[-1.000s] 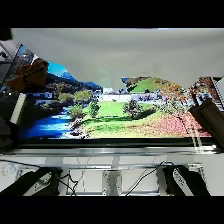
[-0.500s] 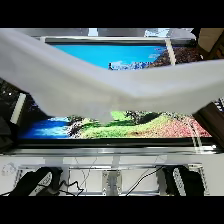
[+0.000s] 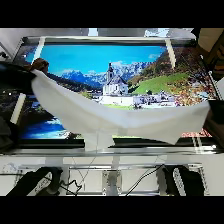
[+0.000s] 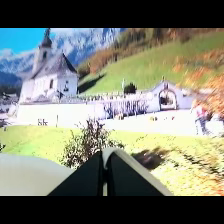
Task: Fold the shirts.
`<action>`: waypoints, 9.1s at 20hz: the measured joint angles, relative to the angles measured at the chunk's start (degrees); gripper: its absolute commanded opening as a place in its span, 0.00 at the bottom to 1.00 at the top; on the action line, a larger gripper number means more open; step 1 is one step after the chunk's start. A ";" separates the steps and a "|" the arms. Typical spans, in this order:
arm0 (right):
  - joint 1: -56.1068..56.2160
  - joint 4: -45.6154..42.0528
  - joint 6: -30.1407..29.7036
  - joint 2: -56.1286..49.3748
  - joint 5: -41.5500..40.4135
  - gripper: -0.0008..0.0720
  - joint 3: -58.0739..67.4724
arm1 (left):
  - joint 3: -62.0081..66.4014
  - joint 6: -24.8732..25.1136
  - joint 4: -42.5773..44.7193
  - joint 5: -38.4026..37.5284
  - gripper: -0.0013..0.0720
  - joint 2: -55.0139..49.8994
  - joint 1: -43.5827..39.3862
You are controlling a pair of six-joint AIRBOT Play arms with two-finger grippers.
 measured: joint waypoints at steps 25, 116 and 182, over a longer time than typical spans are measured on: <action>5.44 16.92 0.31 -41.59 -76.13 0.52 -20.68 | -13.88 3.50 -11.96 65.70 0.56 -31.17 0.00; 3.54 21.88 -6.38 -84.59 -33.05 0.05 14.19 | -6.47 -8.02 0.13 31.26 0.04 -34.21 -0.02; 3.56 21.88 -6.47 -84.61 -32.04 0.05 14.14 | 2.91 -2.14 -23.17 20.98 0.16 -59.32 7.30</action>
